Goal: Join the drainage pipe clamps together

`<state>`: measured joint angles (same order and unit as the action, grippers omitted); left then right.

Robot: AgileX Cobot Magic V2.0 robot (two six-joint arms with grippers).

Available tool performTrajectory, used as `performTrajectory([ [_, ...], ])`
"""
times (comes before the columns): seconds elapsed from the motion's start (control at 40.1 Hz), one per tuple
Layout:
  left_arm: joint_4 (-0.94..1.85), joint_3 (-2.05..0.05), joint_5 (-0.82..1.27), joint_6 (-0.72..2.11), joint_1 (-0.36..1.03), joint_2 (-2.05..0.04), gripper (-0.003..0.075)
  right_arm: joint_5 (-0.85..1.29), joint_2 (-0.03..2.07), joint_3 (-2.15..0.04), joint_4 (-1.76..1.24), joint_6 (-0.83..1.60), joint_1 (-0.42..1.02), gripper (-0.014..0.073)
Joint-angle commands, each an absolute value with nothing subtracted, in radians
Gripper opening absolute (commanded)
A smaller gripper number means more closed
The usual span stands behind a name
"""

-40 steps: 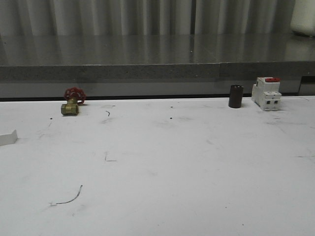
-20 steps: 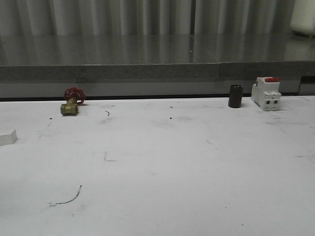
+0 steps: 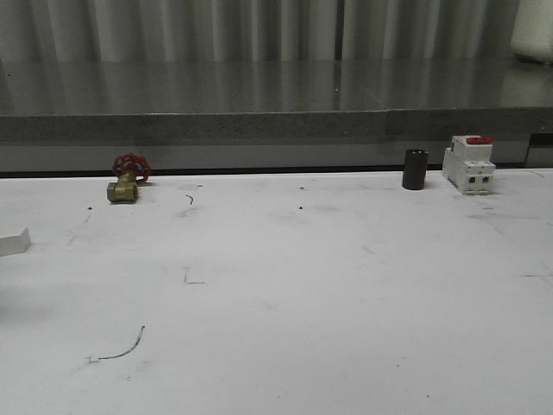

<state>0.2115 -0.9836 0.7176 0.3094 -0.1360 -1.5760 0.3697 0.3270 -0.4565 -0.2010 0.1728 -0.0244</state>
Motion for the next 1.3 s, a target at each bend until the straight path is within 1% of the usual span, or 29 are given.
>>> performTrajectory([
  [0.0, 0.232, -1.034, 0.69, 0.323, -0.135, -1.592, 0.0534, 0.293, 0.341, -0.491, -0.212, 0.178, -0.03, 0.0593],
  [0.324, 0.24, -1.061, 0.685, 0.389, -0.135, -1.714, 0.0534, 0.293, 0.341, -0.491, -0.212, 0.178, -0.03, 0.0593],
  [0.498, 0.313, -1.061, 0.68, 0.462, -0.135, -1.752, 0.052, 0.293, 0.341, -0.491, -0.212, 0.178, -0.03, 0.0593],
  [0.872, 0.311, -1.061, 0.68, 0.464, -0.135, -1.795, 0.0382, 0.293, 0.341, -0.491, -0.212, 0.178, -0.03, 0.0593],
  [0.947, 0.311, -1.061, 0.682, 0.475, -0.135, -1.795, 0.0345, 0.293, 0.341, -0.491, -0.212, 0.178, -0.03, 0.0593],
  [1.146, 0.311, -1.061, 0.683, 0.476, -0.135, -1.795, 0.0214, 0.293, 0.341, -0.491, -0.212, 0.178, -0.03, 0.0593],
  [1.271, 0.311, -1.063, 0.683, 0.476, -0.135, -1.795, 0.0165, 0.293, 0.341, -0.491, -0.212, 0.178, -0.03, 0.0593],
])
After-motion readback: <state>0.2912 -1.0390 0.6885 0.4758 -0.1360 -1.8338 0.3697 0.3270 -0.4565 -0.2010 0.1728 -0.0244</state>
